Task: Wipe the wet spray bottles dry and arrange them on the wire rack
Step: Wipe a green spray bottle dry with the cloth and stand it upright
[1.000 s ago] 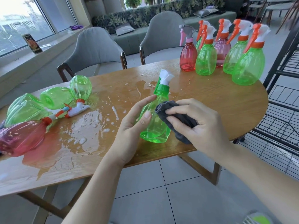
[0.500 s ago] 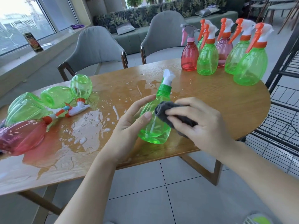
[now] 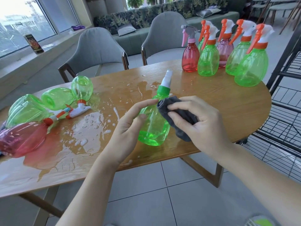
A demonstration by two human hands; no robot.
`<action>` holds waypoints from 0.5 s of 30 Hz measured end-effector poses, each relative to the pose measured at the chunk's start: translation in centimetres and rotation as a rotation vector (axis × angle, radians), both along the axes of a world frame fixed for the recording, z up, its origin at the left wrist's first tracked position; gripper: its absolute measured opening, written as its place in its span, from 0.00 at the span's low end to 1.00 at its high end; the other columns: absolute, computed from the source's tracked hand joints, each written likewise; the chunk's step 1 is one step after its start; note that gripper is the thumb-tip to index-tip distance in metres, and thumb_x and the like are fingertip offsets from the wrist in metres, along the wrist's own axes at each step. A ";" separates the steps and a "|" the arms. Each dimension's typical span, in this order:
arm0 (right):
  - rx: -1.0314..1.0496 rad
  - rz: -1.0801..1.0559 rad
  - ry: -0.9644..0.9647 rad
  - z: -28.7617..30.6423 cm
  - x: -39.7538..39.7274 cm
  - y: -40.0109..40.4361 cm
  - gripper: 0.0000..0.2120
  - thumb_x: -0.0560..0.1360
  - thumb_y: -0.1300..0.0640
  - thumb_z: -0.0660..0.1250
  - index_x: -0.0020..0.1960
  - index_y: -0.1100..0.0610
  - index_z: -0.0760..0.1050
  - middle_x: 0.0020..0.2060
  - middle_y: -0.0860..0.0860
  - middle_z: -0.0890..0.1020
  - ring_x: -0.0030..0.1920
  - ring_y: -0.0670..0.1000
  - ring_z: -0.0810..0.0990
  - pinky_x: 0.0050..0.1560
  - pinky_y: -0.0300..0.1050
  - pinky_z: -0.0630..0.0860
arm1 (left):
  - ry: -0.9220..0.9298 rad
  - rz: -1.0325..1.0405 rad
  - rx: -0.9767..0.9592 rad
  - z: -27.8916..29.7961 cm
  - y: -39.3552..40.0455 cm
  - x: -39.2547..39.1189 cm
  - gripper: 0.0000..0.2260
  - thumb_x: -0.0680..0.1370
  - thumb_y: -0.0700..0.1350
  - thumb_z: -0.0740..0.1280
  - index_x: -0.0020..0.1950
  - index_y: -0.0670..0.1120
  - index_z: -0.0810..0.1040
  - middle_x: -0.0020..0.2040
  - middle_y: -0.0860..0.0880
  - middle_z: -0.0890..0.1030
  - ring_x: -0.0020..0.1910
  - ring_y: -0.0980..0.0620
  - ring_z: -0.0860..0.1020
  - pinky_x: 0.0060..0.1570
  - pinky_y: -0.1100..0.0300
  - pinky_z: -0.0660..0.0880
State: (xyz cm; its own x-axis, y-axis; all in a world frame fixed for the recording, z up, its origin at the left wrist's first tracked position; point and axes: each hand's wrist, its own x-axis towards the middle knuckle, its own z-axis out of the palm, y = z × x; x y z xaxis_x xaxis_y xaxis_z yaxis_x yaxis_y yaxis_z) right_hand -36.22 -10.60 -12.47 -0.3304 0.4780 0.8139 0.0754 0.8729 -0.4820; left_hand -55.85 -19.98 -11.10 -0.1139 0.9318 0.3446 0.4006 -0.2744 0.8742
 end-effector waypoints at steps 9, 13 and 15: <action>0.286 0.163 -0.246 -1.7 -0.6 -2.0 0.04 0.79 0.64 0.73 0.52 0.61 0.86 0.49 0.57 0.82 0.48 0.54 0.81 0.54 0.40 0.76 | -0.159 0.032 -0.046 -0.4 0.3 0.3 0.14 0.89 0.48 0.59 0.73 0.58 0.77 0.69 0.60 0.80 0.72 0.55 0.76 0.75 0.49 0.68; 0.345 0.132 -0.268 -1.6 -0.5 -1.7 0.05 0.79 0.65 0.73 0.53 0.61 0.86 0.50 0.58 0.82 0.47 0.55 0.81 0.55 0.41 0.76 | -0.230 -0.005 -0.079 -0.6 0.4 -0.3 0.15 0.87 0.52 0.62 0.72 0.60 0.78 0.71 0.52 0.80 0.74 0.43 0.75 0.77 0.30 0.64; 0.311 0.075 -0.200 -1.1 -0.4 -1.3 0.05 0.78 0.65 0.74 0.53 0.62 0.86 0.50 0.58 0.83 0.48 0.54 0.81 0.56 0.40 0.76 | -0.236 -0.025 -0.083 -0.6 0.3 -0.6 0.15 0.86 0.53 0.64 0.71 0.60 0.79 0.70 0.51 0.81 0.74 0.44 0.75 0.77 0.29 0.63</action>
